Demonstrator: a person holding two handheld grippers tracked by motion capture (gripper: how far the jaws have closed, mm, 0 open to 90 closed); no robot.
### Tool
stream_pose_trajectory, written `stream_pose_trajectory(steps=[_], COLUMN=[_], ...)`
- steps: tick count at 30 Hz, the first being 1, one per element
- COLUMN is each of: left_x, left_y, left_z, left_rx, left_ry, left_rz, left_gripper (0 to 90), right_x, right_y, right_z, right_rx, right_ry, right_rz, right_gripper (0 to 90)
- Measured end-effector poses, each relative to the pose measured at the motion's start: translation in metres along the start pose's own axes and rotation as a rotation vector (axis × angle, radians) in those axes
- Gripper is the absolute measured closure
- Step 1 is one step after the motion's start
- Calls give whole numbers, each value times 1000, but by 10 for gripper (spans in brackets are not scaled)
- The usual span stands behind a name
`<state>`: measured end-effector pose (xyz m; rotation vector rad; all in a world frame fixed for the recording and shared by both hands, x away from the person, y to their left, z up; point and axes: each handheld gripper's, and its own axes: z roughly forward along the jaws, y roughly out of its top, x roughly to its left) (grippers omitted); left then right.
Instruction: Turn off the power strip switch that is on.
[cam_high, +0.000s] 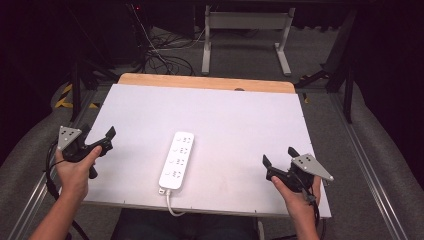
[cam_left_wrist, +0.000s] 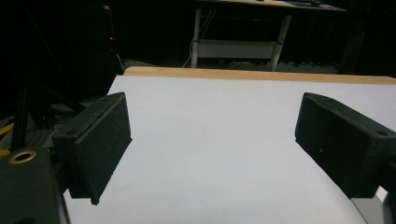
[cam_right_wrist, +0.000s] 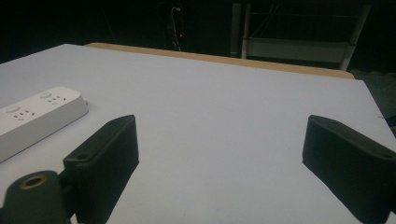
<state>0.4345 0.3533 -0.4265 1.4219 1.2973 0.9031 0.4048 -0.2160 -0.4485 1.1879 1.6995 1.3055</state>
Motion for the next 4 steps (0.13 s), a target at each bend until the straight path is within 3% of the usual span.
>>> stream_pose_trajectory(steps=[4], left_x=[0], left_y=[-1], left_z=[3], left_rx=[5], left_ry=[-2], left_rz=[-1], left_gripper=[111], right_x=[0], right_y=[-1], right_z=[1], right_rx=[2], right_ry=[6], right_rz=[0], right_gripper=[115])
